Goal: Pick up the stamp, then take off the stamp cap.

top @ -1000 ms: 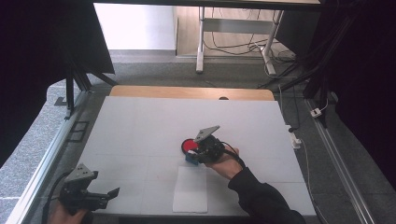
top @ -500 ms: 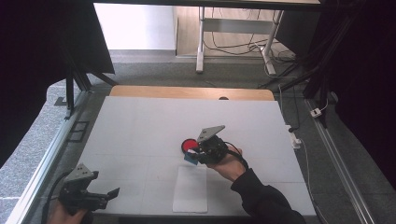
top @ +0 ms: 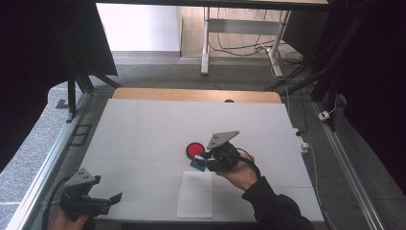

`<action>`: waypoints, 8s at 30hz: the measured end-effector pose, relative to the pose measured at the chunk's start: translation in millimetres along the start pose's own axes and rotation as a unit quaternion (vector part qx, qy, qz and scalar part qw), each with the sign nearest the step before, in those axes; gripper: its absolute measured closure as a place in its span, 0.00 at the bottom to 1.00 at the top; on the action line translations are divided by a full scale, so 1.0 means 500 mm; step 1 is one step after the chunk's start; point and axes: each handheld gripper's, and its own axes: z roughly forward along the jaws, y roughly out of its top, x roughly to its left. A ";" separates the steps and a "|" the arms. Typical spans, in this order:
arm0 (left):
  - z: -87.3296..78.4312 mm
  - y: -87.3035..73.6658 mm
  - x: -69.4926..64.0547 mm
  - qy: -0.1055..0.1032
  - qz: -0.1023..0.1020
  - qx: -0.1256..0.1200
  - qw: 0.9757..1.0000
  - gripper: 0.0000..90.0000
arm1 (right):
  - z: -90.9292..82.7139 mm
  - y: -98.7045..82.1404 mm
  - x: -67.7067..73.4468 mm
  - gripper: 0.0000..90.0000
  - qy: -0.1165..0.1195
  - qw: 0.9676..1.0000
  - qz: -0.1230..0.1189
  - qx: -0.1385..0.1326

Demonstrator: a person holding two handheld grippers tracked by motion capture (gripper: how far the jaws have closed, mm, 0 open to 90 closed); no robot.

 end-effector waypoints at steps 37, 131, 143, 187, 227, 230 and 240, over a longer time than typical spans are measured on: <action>0.002 0.001 0.000 -0.010 0.004 0.005 1.000 0.00 | -0.116 -0.027 0.049 0.79 0.032 0.996 0.017 -0.079; 0.252 0.248 -0.193 -0.290 0.250 -0.001 0.924 0.00 | -0.120 0.000 0.076 0.79 0.083 0.992 -0.022 -0.087; 0.290 0.267 -0.217 -0.314 0.282 0.000 0.907 0.00 | -0.115 0.001 0.081 0.79 0.091 0.992 -0.029 -0.086; 0.270 0.260 -0.186 -0.405 0.307 -0.037 0.861 0.74 | -0.123 0.001 0.081 0.79 0.106 0.989 -0.035 -0.098; 0.247 0.258 -0.195 -0.387 0.341 -0.043 0.856 0.77 | -0.130 0.001 0.082 0.80 0.131 0.984 -0.046 -0.112; 0.248 0.259 -0.194 -0.387 0.334 -0.039 0.858 0.77 | -0.129 0.000 0.080 0.80 0.128 0.984 -0.049 -0.114; 0.246 0.255 -0.188 -0.369 0.320 -0.021 0.872 0.77 | -0.136 -0.006 0.068 0.80 0.109 0.985 -0.039 -0.125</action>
